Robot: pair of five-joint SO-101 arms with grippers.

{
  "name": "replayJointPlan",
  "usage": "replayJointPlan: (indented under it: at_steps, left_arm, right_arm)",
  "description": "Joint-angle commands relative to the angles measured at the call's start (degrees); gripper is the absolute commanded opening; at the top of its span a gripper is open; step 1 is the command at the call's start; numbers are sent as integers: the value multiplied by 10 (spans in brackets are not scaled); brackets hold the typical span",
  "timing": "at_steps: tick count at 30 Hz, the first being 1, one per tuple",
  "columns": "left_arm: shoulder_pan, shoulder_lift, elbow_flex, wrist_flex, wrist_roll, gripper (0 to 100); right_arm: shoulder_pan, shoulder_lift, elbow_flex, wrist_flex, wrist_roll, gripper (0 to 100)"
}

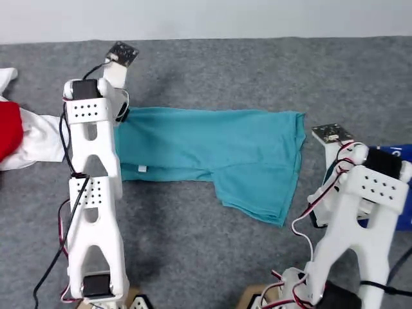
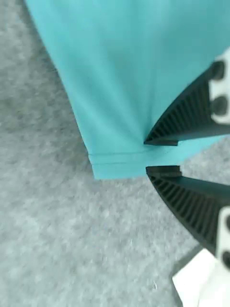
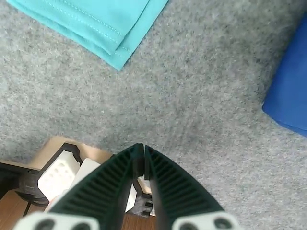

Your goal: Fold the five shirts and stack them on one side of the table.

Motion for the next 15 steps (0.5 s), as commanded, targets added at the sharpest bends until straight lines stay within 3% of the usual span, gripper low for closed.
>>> replayJointPlan:
  at_steps: [1, 9, 15]
  left_arm:
    - [8, -25, -31, 16, 0, 80]
    - [25, -42, 2, 17, 0, 82]
    - [25, -74, 92, 17, 0, 175]
  right_arm:
    - [-7, -21, -3, -1, -2, 10]
    - [-7, -21, -3, 0, -2, 10]
    - [-7, -16, -3, -1, -2, 10]
